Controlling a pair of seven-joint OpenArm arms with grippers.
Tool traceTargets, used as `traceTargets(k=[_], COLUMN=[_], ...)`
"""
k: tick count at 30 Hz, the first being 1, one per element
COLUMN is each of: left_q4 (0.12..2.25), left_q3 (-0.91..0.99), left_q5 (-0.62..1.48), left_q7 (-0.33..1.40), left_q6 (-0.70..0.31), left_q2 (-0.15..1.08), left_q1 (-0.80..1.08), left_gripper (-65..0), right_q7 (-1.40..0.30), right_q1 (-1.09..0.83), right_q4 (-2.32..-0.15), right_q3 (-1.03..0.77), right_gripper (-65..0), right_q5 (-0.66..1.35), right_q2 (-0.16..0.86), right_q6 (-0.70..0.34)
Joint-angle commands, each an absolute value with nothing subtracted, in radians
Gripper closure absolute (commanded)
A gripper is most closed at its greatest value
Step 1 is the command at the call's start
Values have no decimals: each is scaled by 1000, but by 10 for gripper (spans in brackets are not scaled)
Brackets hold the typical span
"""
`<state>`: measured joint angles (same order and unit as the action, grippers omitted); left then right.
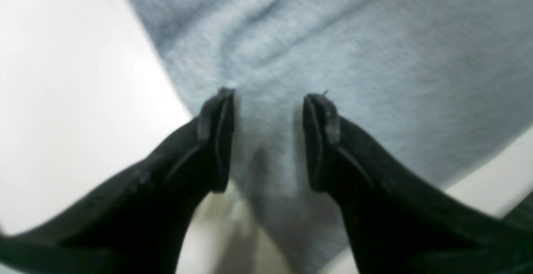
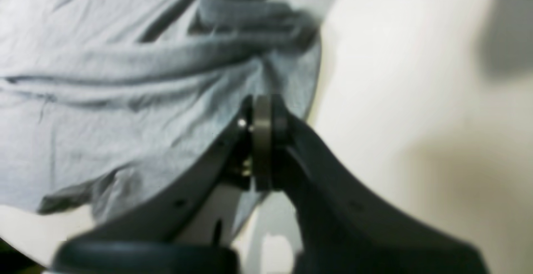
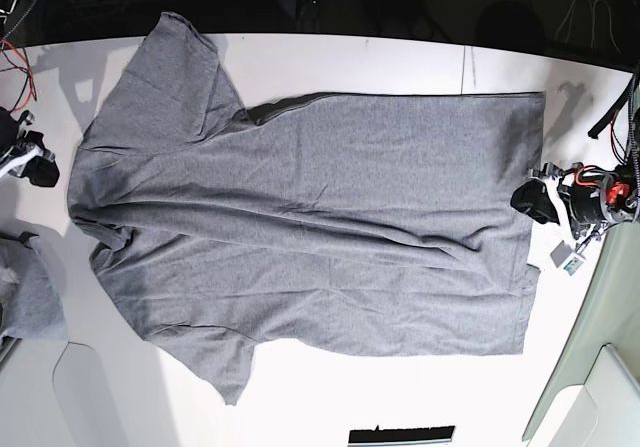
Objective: Layout the t-shirt on the table in an organized manner, then fold the t-shirt properly
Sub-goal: 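Release the shirt and move both grippers to the shoulder corners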
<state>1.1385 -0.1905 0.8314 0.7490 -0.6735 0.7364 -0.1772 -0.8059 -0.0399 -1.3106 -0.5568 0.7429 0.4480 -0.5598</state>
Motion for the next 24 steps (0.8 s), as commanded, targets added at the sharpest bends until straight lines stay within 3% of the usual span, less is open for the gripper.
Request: traceTargets(k=[1,4,6,14,24], left_q4=[1150,1150,1150,1150,1152], left_q3=[-147,-58,-6,81,88], left_q5=[863,923,974,1007,958], left_q7=[750,754,754,752,755], left_q6=[-694,-698,-698,-698,-698], left_q2=[762,762,760,691,669], left_q1=[-161,-59,0,134,141], left_gripper=[-297,-343,-385,-396,-396], right_q7=[-810,-804,-793,-759,-758], right_q1=[-60,-137,-178,-216,-216], right_q4=[-1326,-1326,-1326,-1325,-1325], right_q3=[-577,-582,-582,-558,-380], right_gripper=[-104,-257,-305,-308,-308], right_q5=[769,763,758,756,757], right_q2=[471,470,470,462,462], right_q6=[-569,-569,-569,-569,-561])
